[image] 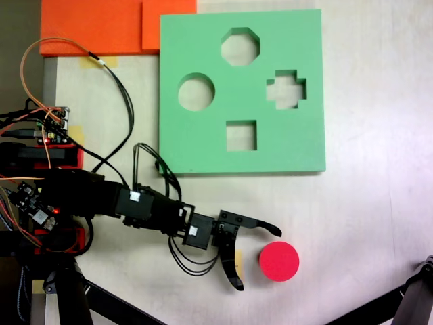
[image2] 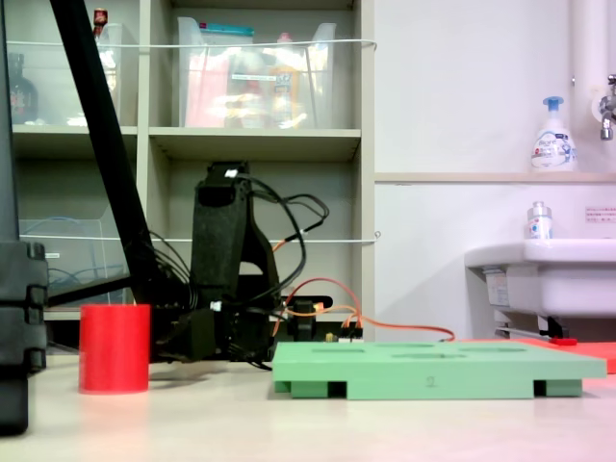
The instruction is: Put the cylinder block into the corresponding hole
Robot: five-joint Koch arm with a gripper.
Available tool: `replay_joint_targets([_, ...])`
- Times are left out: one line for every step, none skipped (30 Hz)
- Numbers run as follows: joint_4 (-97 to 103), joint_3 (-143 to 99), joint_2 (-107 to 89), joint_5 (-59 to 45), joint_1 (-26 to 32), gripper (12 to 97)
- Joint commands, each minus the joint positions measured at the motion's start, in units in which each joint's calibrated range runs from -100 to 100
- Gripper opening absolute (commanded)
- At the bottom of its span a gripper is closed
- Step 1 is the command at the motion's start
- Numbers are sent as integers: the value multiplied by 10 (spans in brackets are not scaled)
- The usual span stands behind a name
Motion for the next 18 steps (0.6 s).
replay_joint_targets([16, 30, -2, 3, 1, 824])
replay_joint_targets([8, 40, 3, 3, 2, 824])
replay_joint_targets([2, 51, 11, 3, 2, 824])
replay_joint_targets([-1, 60, 17, 3, 3, 824])
replay_joint_targets([-6, 69, 21, 3, 3, 824])
replay_joint_targets([-8, 77, 25, 3, 3, 824])
replay_joint_targets([-15, 83, 25, 3, 3, 824])
replay_joint_targets([-20, 90, 26, 3, 3, 824])
replay_joint_targets([-23, 97, 31, 3, 3, 824])
replay_joint_targets([-25, 106, 39, 3, 2, 824])
replay_joint_targets([-26, 113, 45, 3, 2, 824])
replay_joint_targets([-29, 120, 49, 3, 1, 824])
replay_joint_targets([-30, 125, 52, 3, 0, 824])
replay_joint_targets([-33, 130, 56, 3, 0, 824])
replay_joint_targets([-34, 136, 63, 3, 0, 824])
replay_joint_targets([-34, 141, 68, 3, -1, 824])
replay_joint_targets([-35, 147, 75, 3, -1, 824])
replay_joint_targets([-36, 151, 78, 3, -1, 824])
